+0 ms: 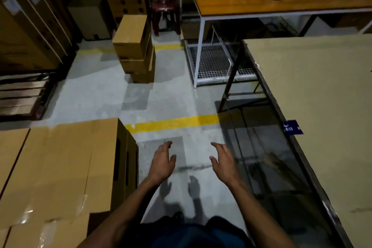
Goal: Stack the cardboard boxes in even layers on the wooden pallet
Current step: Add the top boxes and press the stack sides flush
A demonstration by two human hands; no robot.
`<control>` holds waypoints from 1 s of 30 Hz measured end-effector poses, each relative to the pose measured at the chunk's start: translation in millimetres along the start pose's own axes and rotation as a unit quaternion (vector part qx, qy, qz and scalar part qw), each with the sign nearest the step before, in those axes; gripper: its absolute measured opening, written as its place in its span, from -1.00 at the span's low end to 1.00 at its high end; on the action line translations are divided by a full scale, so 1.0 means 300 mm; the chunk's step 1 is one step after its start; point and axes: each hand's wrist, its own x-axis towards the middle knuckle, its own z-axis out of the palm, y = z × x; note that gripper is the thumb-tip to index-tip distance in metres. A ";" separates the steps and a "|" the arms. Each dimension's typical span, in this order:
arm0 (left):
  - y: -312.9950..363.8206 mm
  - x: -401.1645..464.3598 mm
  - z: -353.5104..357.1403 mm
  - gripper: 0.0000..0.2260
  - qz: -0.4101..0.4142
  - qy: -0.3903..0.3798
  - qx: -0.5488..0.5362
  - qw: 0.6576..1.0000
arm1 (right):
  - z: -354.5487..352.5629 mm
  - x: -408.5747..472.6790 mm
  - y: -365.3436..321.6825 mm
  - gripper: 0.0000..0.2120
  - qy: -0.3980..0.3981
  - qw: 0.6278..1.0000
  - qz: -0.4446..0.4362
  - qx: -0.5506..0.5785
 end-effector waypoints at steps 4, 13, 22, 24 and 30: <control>-0.018 0.215 -0.067 -0.50 -0.016 0.001 -0.009 1.000 | 0.006 0.215 -0.047 -0.53 -0.007 1.000 0.003 0.001; -0.079 0.719 -0.146 -0.48 -0.095 0.029 -0.019 0.995 | 0.060 0.842 -0.073 -0.53 -0.064 0.998 -0.023 -0.016; -0.009 1.310 -0.358 -0.51 -0.132 0.104 -0.014 0.986 | -0.026 1.647 -0.281 -0.53 -0.139 0.979 -0.140 -0.054; 0.004 1.428 -0.411 -0.51 -0.156 0.122 -0.023 0.980 | -0.032 1.798 -0.336 -0.53 -0.149 0.977 -0.145 -0.056; -0.024 1.736 -0.551 -0.42 -0.169 0.131 -0.024 0.977 | 0.034 2.152 -0.469 -0.54 -0.170 0.971 -0.166 -0.039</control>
